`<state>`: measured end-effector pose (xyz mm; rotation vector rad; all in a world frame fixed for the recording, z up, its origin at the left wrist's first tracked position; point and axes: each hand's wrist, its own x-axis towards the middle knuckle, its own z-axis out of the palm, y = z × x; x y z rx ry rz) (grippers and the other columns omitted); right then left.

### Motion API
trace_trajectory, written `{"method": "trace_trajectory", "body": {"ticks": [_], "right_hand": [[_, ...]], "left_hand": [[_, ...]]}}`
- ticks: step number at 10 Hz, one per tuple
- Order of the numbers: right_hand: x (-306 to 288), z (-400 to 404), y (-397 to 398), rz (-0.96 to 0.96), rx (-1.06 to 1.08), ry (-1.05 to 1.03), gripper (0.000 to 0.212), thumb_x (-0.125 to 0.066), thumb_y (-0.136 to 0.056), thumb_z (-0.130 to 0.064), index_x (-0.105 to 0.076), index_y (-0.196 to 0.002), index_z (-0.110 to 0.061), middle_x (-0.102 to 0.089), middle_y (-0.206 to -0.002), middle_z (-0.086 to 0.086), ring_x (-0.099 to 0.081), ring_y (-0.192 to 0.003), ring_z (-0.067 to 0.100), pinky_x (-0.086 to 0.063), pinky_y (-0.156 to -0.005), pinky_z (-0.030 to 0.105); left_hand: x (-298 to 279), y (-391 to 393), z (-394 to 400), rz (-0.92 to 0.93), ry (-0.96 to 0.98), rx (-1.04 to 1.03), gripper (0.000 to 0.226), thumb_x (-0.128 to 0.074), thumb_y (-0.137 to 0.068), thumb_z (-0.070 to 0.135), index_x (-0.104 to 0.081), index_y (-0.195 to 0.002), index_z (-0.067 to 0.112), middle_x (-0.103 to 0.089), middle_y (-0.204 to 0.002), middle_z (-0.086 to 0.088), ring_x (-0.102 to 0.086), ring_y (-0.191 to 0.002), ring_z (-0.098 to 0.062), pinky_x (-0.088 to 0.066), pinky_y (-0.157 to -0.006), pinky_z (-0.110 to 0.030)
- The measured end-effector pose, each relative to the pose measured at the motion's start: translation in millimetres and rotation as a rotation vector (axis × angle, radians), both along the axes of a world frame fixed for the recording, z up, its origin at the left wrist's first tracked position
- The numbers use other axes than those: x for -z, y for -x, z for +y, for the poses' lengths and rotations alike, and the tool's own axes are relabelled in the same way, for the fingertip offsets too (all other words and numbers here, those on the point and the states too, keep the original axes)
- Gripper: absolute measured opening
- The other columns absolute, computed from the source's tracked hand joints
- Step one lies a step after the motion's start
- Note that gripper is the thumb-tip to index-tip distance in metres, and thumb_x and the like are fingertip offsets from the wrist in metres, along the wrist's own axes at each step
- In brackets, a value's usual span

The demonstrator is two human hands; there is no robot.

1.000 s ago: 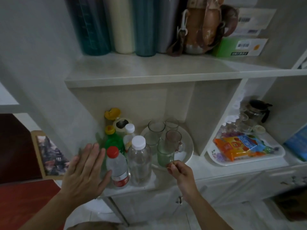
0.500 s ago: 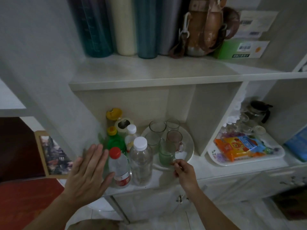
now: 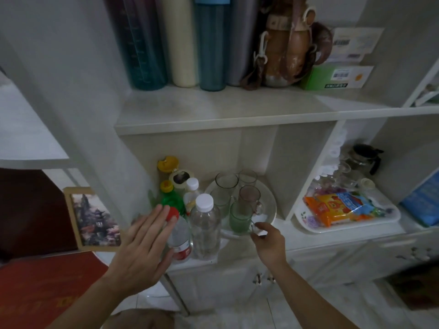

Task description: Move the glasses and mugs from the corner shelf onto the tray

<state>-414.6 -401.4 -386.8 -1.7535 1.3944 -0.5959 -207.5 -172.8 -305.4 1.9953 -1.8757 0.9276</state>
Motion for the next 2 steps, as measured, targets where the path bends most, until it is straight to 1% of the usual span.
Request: {"method": "trace_trajectory", "body": {"ticks": [1,2], "right_hand": [[-18,9,5,0.033,-0.008,0.067,0.045,-0.073,-0.083,-0.012,-0.061,-0.126,-0.009,-0.068,-0.116,0.009,-0.059,-0.082,0.016,-0.043,-0.087,0.027],[-42,14,11,0.095,-0.066,0.057,0.046,-0.072,-0.083,-0.017,-0.059,-0.127,-0.015,-0.066,-0.12,0.006,-0.059,-0.083,0.015,-0.042,-0.083,0.025]], "left_hand": [[-10,6,3,0.059,-0.051,0.003,0.067,-0.056,-0.088,0.029,-0.036,-0.145,-0.001,-0.039,-0.151,-0.025,-0.03,-0.145,-0.034,-0.015,-0.122,-0.046],[-21,10,8,0.116,-0.096,0.0,0.061,-0.055,-0.088,0.025,-0.045,-0.142,-0.003,-0.037,-0.153,-0.025,-0.03,-0.146,-0.035,-0.014,-0.123,-0.043]]}}
